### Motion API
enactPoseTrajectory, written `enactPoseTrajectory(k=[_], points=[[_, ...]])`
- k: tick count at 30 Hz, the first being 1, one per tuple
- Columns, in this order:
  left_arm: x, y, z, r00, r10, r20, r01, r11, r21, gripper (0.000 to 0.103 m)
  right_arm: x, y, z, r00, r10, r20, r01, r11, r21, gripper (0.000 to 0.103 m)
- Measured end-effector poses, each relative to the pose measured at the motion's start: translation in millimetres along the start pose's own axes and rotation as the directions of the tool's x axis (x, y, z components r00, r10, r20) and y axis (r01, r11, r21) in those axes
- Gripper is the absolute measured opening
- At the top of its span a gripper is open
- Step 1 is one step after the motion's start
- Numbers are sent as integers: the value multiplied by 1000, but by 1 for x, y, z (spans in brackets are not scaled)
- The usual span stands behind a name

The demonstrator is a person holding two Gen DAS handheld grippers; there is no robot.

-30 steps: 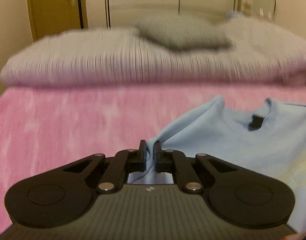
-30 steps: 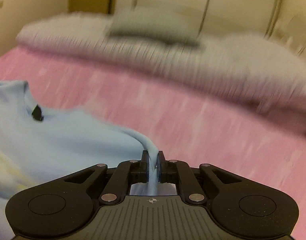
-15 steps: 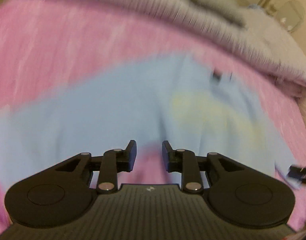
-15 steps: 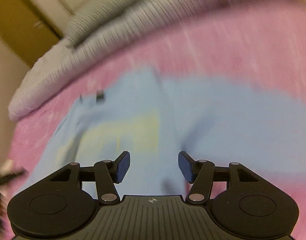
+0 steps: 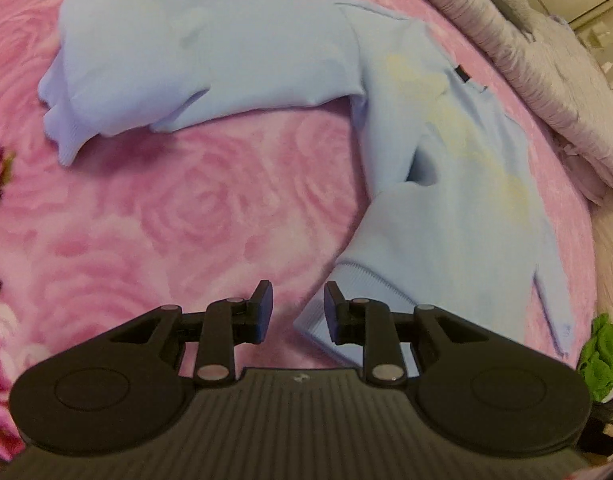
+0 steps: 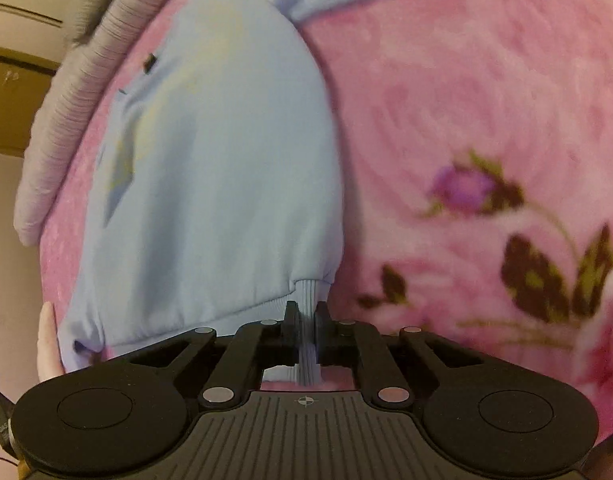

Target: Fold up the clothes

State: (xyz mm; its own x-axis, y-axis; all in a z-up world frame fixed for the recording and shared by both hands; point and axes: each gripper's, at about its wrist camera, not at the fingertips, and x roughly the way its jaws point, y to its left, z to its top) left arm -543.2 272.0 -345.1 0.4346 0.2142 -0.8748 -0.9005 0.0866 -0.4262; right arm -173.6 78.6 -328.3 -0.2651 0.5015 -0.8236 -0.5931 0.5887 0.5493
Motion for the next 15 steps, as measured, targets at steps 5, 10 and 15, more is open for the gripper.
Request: enactPoseTrajectory(k=[5,10,15], points=[[-3,-9,4,998,-54,28,54,998,13,23,-27,-23,36,989,-81,121,80,997,12,6],[15,-21,0,994,-113,6,113,994,-14,24,-39,-67,78,954,-222,202,194,970,149,7],[41,-35,-17,980,-193,-54,189,979,-77,27,-40,-94,99,941,-253,224,189,944,270,47]])
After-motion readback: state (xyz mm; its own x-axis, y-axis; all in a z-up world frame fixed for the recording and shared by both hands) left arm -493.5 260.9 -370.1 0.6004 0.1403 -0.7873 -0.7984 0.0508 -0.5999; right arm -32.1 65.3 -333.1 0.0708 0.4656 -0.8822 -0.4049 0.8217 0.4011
